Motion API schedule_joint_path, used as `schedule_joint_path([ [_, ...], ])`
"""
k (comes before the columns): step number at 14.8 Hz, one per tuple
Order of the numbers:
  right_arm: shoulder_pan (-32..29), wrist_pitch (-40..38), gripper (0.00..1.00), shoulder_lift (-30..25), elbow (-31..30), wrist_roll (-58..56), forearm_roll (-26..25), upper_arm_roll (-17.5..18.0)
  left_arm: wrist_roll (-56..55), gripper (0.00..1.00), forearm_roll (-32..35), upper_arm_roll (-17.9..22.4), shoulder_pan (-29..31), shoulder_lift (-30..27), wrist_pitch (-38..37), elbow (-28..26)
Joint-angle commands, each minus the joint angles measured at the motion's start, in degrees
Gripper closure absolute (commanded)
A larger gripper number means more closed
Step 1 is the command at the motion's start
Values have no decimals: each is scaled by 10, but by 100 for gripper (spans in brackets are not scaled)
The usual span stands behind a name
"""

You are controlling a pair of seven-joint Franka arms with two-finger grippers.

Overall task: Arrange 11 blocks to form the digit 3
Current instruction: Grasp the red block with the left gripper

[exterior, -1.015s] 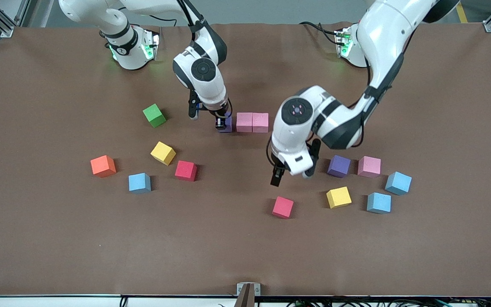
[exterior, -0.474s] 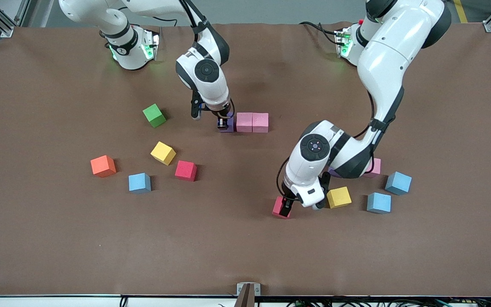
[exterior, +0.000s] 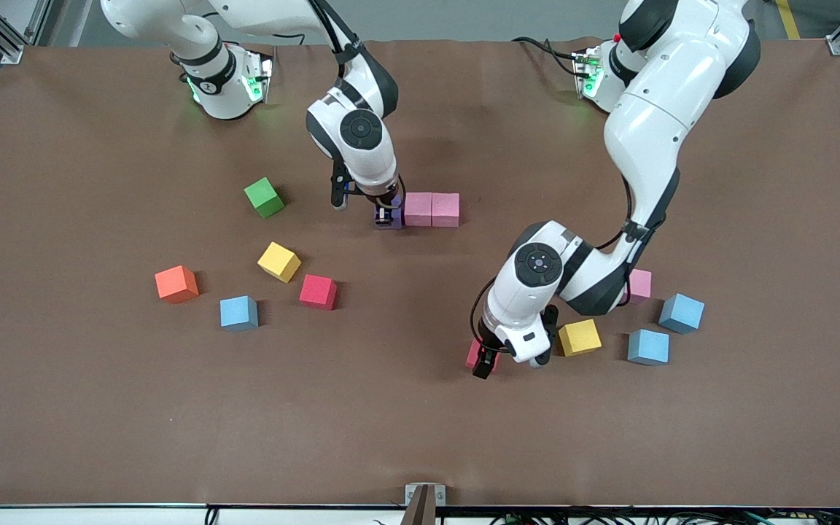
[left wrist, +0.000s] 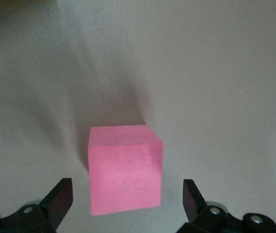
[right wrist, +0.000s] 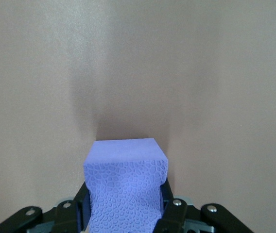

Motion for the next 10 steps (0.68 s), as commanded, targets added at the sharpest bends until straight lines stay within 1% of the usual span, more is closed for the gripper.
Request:
schedule_joint_path([
  [1, 2, -10, 98, 4, 7, 4, 12, 0, 4, 0, 1, 6, -7, 15, 1, 18],
  [8, 7, -19, 98, 3, 6, 5, 12, 0, 5, 0, 1, 6, -7, 23, 5, 19],
  [10, 12, -19, 98, 3, 6, 5, 12, 0, 4, 0, 1, 10, -7, 23, 21, 19],
])
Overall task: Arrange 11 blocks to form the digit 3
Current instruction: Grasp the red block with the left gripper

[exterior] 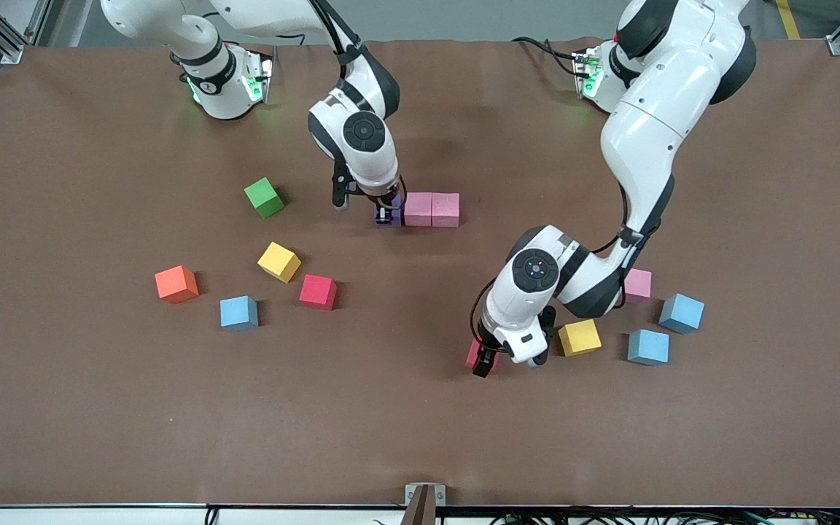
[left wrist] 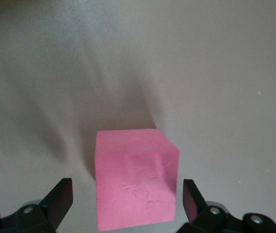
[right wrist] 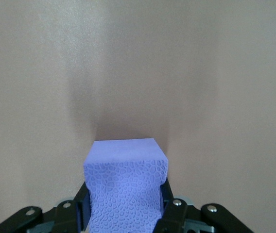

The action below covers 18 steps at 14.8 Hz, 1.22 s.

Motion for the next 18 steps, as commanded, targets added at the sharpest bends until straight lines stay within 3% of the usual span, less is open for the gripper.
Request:
schedule_joint_path([
  [1, 11, -6, 98, 0, 4, 5, 12, -2, 4, 0, 1, 9, -7, 11, 24, 19],
  [10, 14, -2, 98, 2, 4, 5, 13, -2, 5, 0, 2, 11, -7, 30, 32, 19],
  [12, 14, -2, 98, 2, 4, 5, 16, -2, 6, 14, 2, 12, -7, 30, 31, 17],
  [15, 14, -1, 98, 2, 4, 6, 16, -2, 6, 45, 2, 12, -6, 22, 21, 16],
  [18, 14, -1, 98, 2, 4, 6, 17, -2, 5, 55, 1, 9, -4, 8, -24, 16],
])
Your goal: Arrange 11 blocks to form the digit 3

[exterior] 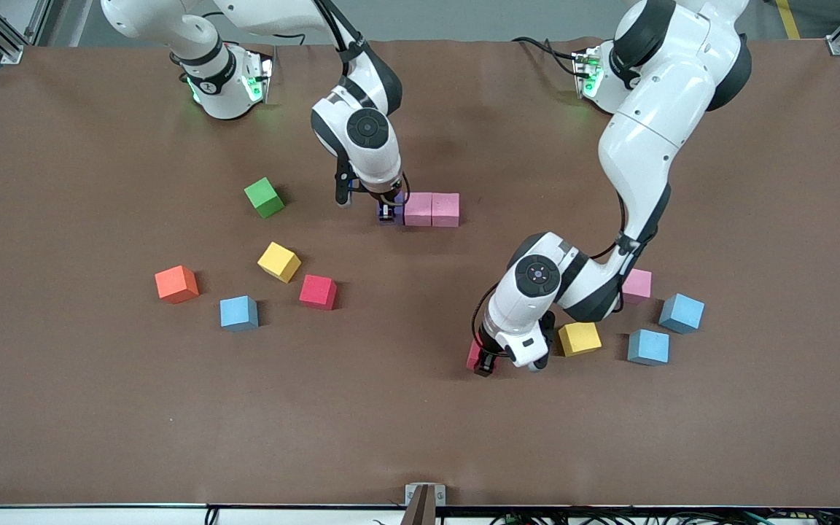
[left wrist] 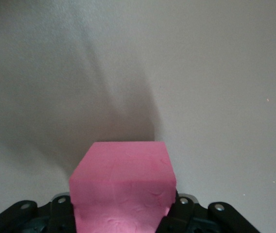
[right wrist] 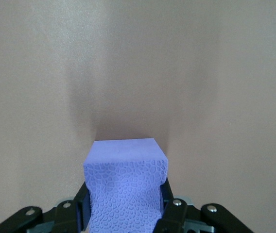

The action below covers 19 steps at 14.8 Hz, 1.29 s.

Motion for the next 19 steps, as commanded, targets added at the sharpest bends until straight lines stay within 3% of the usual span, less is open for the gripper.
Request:
schedule_joint_path([
  [1, 8, -1, 98, 2, 4, 6, 14, -4, 5, 56, 1, -1, -1, -19, -56, 5],
  [8, 3, 1, 98, 2, 6, 6, 14, -4, -3, 59, -66, -4, -3, -63, -193, 4],
  [19, 3, 1, 98, 3, 6, 6, 14, -4, -5, 59, -78, -2, -3, -80, -218, 3],
])
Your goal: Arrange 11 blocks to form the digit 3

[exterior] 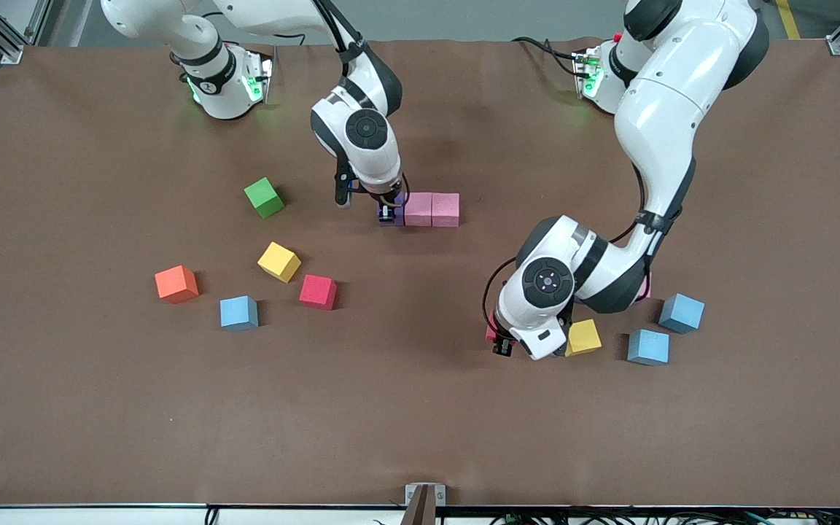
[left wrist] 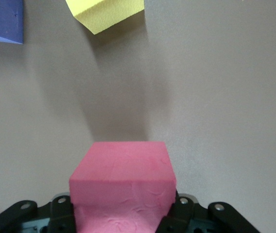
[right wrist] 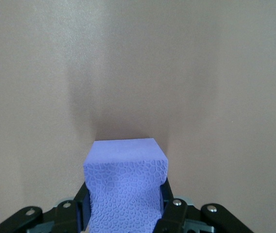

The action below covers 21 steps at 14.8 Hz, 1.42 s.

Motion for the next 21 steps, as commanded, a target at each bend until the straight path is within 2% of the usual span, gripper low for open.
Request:
schedule_joint_path([
  [1, 4, 0, 98, 5, 5, 6, 10, -2, -3, 59, -5, 3, -5, -12, -11, -6],
  [11, 6, 0, 98, 8, 10, 6, 11, -1, 8, 59, 28, -9, -14, -13, -11, -6],
  [21, 7, 0, 96, 8, 13, 12, 11, -2, 71, 59, 42, -9, -30, -10, -4, -6],
])
